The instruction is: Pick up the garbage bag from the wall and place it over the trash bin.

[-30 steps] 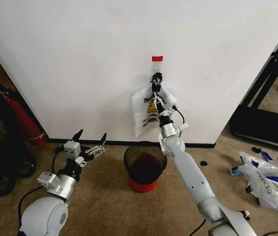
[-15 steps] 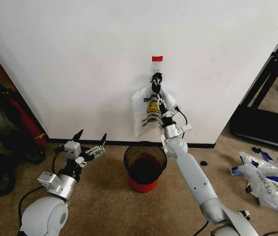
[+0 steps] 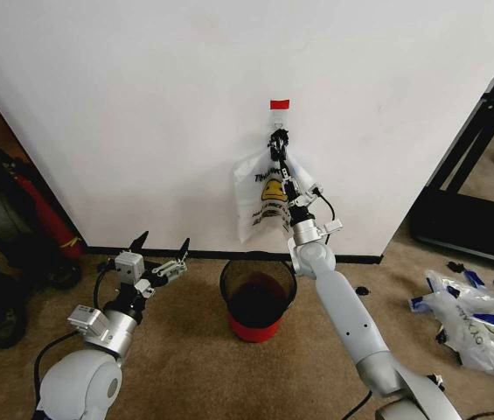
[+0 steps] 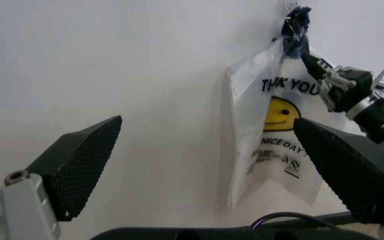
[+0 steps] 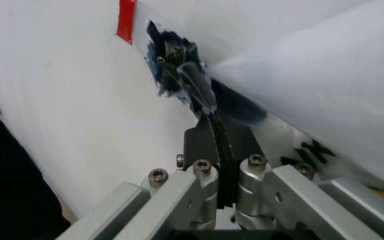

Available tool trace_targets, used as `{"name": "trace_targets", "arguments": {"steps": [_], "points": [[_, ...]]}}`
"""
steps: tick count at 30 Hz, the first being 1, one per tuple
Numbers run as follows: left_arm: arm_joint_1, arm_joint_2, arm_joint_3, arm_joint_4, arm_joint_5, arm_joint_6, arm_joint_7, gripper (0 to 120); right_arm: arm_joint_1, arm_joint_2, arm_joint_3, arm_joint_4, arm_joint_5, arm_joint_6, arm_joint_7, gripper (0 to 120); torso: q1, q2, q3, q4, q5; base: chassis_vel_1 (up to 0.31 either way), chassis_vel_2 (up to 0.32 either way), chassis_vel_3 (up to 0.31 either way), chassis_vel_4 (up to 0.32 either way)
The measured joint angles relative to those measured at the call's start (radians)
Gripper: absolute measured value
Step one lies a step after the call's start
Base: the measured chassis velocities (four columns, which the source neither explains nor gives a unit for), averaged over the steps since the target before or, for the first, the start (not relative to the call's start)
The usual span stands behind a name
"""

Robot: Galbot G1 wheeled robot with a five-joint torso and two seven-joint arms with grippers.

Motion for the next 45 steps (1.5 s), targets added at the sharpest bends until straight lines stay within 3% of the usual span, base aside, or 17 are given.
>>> {"name": "trace_targets", "arguments": {"steps": [17,24,45], "points": [[0.003,-0.004,0.003,0.003,0.000,-0.013,0.000,100,-0.208,-0.191,-0.014,0.139,-0.036,-0.028,-0.121,0,0.000,0.000,0.000,-0.0001,0.0000,0.000,0.000,0.000,0.000],[0.008,-0.003,-0.001,-0.006,0.000,-0.014,0.001,100,-0.306,-0.233,-0.003,0.169,-0.069,-0.039,-0.222,0,0.000,0.000,0.000,0.0000,0.0001,0.000,0.000,0.000,0.000],[0.027,-0.002,-0.006,-0.019,-0.006,-0.034,0.000,100,-0.468,-0.297,0.019,0.229,-0.157,-0.004,-0.367,0,0.000,0.000,0.000,-0.0001,0.0000,0.000,0.000,0.000,0.000]]}}
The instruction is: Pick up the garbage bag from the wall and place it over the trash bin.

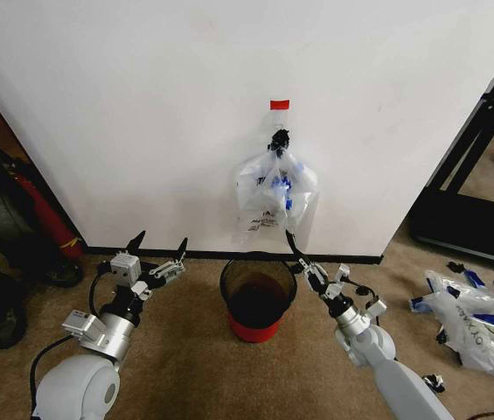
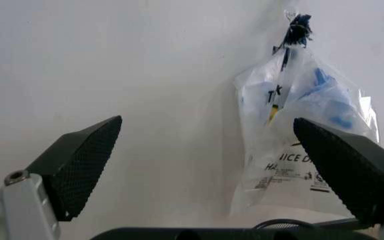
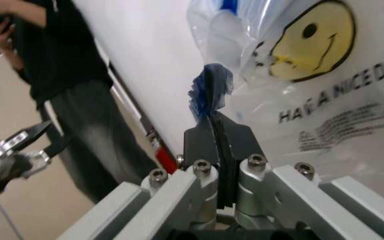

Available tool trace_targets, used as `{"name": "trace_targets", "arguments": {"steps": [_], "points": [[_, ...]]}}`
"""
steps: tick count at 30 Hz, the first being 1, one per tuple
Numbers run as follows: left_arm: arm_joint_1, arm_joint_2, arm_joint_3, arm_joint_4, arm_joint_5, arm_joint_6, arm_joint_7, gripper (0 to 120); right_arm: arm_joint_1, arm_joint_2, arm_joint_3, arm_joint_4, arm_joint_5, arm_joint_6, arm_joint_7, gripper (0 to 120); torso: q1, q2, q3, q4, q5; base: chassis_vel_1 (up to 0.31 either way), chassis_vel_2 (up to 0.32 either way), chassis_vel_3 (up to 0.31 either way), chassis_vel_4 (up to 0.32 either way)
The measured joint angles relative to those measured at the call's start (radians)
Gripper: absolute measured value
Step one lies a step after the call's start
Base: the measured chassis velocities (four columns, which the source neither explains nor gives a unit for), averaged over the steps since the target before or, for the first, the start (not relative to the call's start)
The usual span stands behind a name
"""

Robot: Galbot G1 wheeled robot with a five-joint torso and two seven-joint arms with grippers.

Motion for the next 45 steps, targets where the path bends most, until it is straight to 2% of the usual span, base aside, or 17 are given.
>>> {"name": "trace_targets", "arguments": {"steps": [8,16,37,41,45], "points": [[0.010,0.003,-0.001,-0.003,0.000,-0.005,0.000,100,-0.021,0.008,-0.033,0.013,-0.046,0.047,-0.029,0,0.000,0.000,0.000,0.0000,-0.0001,0.000,0.000,0.000,0.000],[0.019,0.009,-0.013,-0.004,-0.006,-0.017,0.000,100,-0.026,0.006,-0.065,0.008,-0.117,0.049,-0.071,0,0.000,0.000,0.000,0.0002,-0.0001,0.000,0.000,0.000,0.000],[0.002,0.014,-0.001,0.026,-0.013,-0.028,0.000,100,-0.060,-0.030,-0.045,-0.021,-0.209,0.048,-0.155,0,0.000,0.000,0.000,0.0000,-0.0001,0.000,0.000,0.000,0.000],[0.003,0.015,-0.002,0.027,-0.015,-0.031,0.000,100,-0.054,-0.030,-0.040,-0.031,-0.222,0.054,-0.155,0,0.000,0.000,0.000,0.0000,-0.0001,0.000,0.000,0.000,0.000],[0.005,0.017,-0.002,0.028,-0.015,-0.034,0.000,100,-0.034,-0.015,-0.046,-0.018,-0.176,0.078,-0.088,0,0.000,0.000,0.000,-0.0001,-0.0001,0.000,0.000,0.000,0.000]]}}
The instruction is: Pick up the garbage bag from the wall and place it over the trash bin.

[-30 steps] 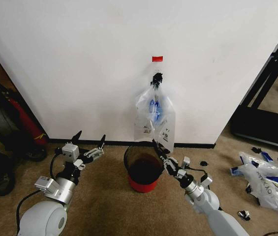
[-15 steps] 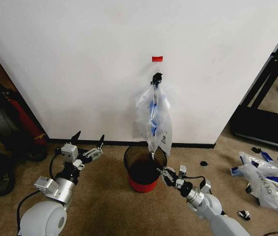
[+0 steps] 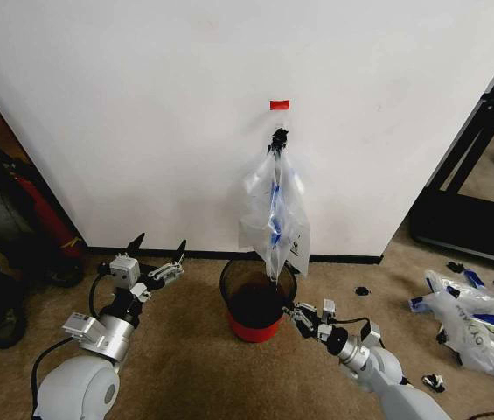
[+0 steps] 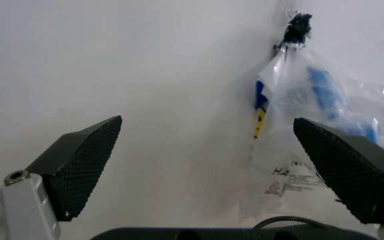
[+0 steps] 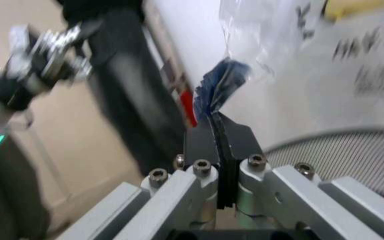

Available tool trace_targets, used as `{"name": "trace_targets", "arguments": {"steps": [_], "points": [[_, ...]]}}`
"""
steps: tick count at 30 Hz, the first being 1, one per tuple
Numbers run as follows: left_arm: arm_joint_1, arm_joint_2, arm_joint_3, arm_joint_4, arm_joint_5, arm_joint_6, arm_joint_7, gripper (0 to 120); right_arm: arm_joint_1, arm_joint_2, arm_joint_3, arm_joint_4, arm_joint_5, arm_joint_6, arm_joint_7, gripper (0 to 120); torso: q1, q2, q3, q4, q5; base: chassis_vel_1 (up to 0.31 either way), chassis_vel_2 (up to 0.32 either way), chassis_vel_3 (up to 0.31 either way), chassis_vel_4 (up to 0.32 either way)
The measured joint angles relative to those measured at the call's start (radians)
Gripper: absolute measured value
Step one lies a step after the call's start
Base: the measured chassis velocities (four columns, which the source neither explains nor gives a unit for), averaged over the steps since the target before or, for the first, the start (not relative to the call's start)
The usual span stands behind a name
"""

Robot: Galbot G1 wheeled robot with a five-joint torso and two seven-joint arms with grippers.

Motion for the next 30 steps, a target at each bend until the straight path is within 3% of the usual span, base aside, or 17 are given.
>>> {"name": "trace_targets", "arguments": {"steps": [7,12,19,30], "points": [[0.005,0.001,0.000,0.002,0.000,-0.011,0.000,100,0.055,0.020,-0.005,0.051,0.099,0.026,0.131,0,0.000,0.000,0.000,0.0003,0.0000,0.000,0.000,0.000,0.000],[0.001,0.011,0.003,0.008,0.013,-0.042,0.000,100,0.073,0.015,0.006,0.063,0.106,0.030,0.149,0,0.000,0.000,0.000,0.0003,0.0000,0.000,0.000,0.000,0.000],[-0.062,0.086,0.040,0.061,0.119,-0.132,0.069,100,0.068,-0.004,0.007,0.060,0.059,0.053,0.146,0,0.000,0.000,0.000,0.0000,0.0000,0.000,0.000,0.000,0.000],[-0.082,0.135,0.077,0.085,0.139,-0.144,0.110,100,-0.004,-0.128,0.023,0.163,-0.100,0.087,0.025,38,0.000,0.000,0.000,0.0000,-0.0002,0.000,0.000,0.000,0.000]]}}
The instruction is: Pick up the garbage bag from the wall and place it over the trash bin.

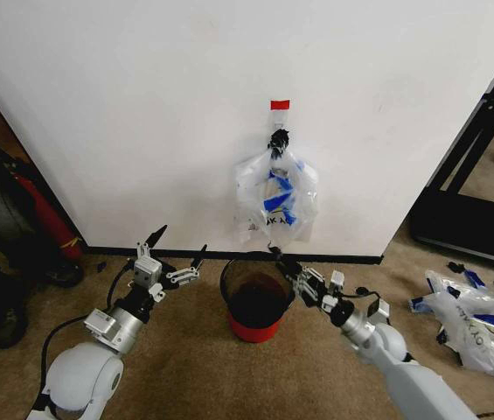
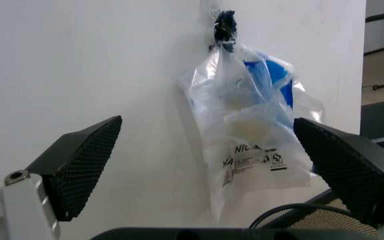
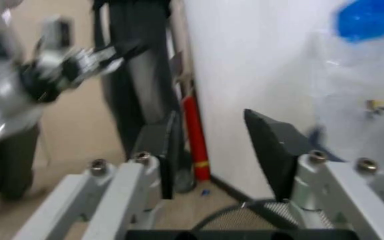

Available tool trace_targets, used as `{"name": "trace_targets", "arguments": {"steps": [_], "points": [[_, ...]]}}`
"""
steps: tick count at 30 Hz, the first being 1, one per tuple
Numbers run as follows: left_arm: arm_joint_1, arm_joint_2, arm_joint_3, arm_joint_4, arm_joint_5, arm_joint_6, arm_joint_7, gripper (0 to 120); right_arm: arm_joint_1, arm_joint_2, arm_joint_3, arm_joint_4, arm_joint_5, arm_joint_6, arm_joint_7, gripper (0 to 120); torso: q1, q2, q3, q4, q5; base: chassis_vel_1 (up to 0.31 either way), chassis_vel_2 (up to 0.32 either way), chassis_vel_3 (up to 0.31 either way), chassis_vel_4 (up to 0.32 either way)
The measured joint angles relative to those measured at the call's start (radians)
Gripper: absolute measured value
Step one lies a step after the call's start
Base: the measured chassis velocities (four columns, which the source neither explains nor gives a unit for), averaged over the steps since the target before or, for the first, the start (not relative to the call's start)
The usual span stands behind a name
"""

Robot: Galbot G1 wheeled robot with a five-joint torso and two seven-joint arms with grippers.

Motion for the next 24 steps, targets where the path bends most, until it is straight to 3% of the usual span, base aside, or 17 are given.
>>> {"name": "trace_targets", "arguments": {"steps": [4,6,10,13,17,20,23,24], "points": [[-0.009,0.029,0.000,0.001,-0.003,0.000,-0.002,100,-0.007,-0.018,0.004,0.005,-0.022,0.007,-0.020,48,0.000,0.000,0.000,0.0001,0.0001,0.000,0.000,0.000,0.000],[-0.025,0.066,0.004,0.007,-0.007,0.002,-0.005,100,-0.014,-0.023,0.011,0.011,-0.029,0.016,-0.031,62,0.000,0.000,0.000,0.0003,0.0003,0.000,0.000,0.000,0.000],[-0.060,0.133,0.037,0.009,-0.022,0.006,-0.022,100,-0.032,-0.022,0.039,0.049,-0.012,0.017,-0.040,72,0.000,0.000,0.000,0.0002,0.0003,0.000,0.000,0.000,0.000],[-0.101,0.202,0.074,0.008,-0.026,0.008,-0.056,100,-0.035,-0.026,0.058,0.096,0.025,0.016,-0.012,86,0.000,0.000,0.000,0.0002,0.0000,0.000,0.000,0.000,0.000],[-0.183,0.276,0.146,0.017,-0.034,0.029,-0.115,100,-0.009,-0.033,0.060,0.136,0.051,0.032,0.111,97,0.000,0.000,0.000,0.0006,0.0002,0.000,0.000,0.000,0.000],[-0.322,0.323,0.256,0.041,-0.059,0.058,-0.141,100,-0.009,-0.044,0.091,0.183,0.057,0.046,0.246,100,0.000,0.000,0.000,0.0005,0.0002,0.000,0.000,0.000,0.000],[-0.469,0.359,0.415,0.049,-0.124,0.096,-0.181,100,-0.045,-0.066,0.189,0.250,0.051,0.024,0.351,100,0.000,0.000,0.000,-0.0004,0.0004,0.000,0.000,0.000,0.000],[-0.469,0.359,0.415,0.049,-0.124,0.096,-0.181,100,-0.045,-0.066,0.189,0.250,0.051,0.024,0.351,100,0.000,0.000,0.000,-0.0004,0.0004,0.000,0.000,0.000,0.000]]}}
